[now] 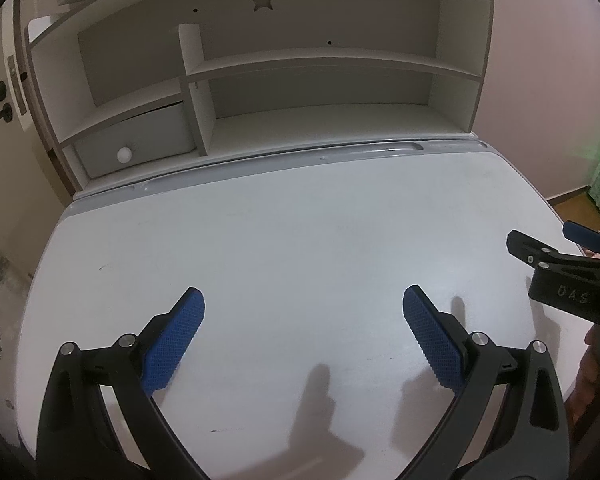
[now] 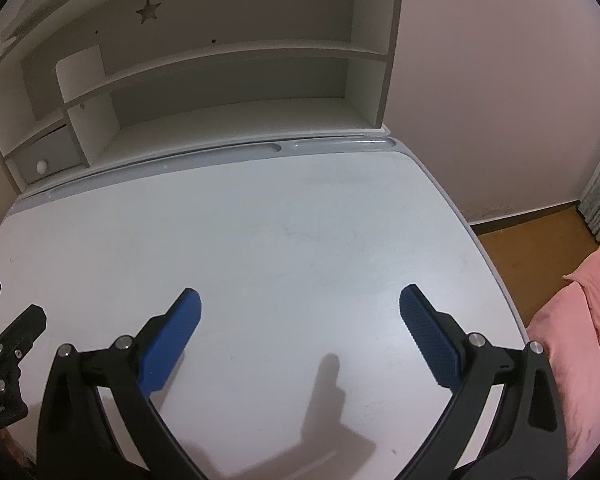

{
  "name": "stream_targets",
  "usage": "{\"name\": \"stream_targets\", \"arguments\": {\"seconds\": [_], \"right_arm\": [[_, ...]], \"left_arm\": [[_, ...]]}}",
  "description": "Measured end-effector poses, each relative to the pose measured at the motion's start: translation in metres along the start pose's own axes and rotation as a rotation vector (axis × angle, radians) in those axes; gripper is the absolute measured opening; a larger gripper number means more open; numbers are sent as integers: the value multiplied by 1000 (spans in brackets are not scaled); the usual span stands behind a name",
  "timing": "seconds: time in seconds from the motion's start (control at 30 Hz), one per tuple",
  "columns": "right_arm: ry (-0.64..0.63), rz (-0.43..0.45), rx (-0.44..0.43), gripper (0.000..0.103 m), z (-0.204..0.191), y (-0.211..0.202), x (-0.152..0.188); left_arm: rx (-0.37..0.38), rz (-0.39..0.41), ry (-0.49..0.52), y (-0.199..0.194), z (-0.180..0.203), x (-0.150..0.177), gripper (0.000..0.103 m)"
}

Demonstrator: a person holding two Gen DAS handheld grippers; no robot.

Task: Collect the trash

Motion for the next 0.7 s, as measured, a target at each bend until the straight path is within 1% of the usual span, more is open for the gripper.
{"name": "stream_targets", "arguments": {"seconds": [0.13, 0.3, 0.43, 0.7], "right_arm": [[-14, -7, 0, 96, -3, 2, 2], [-18, -9, 0, 96, -4, 2, 3], [-20, 2, 17, 96, -4, 0, 4], [-22, 4, 9, 96, -5, -2, 5]], "left_arm": [[-2, -5, -10, 1, -1, 0, 97], [-24, -15, -19, 4, -6, 1, 97], [-18, -23, -35, 4, -8, 2, 97], [-26, -29, -33, 3, -8, 5, 97]]}}
Point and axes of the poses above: each gripper's, at about its wrist camera, not at the fingertips, and y roughly the way its jaws point, z to its right, x to its underside, the point moved 8 cm from there along y, roughly the way its jaws point, and after that the axes turned 3 degrees about -z, right-handed, at the moved point
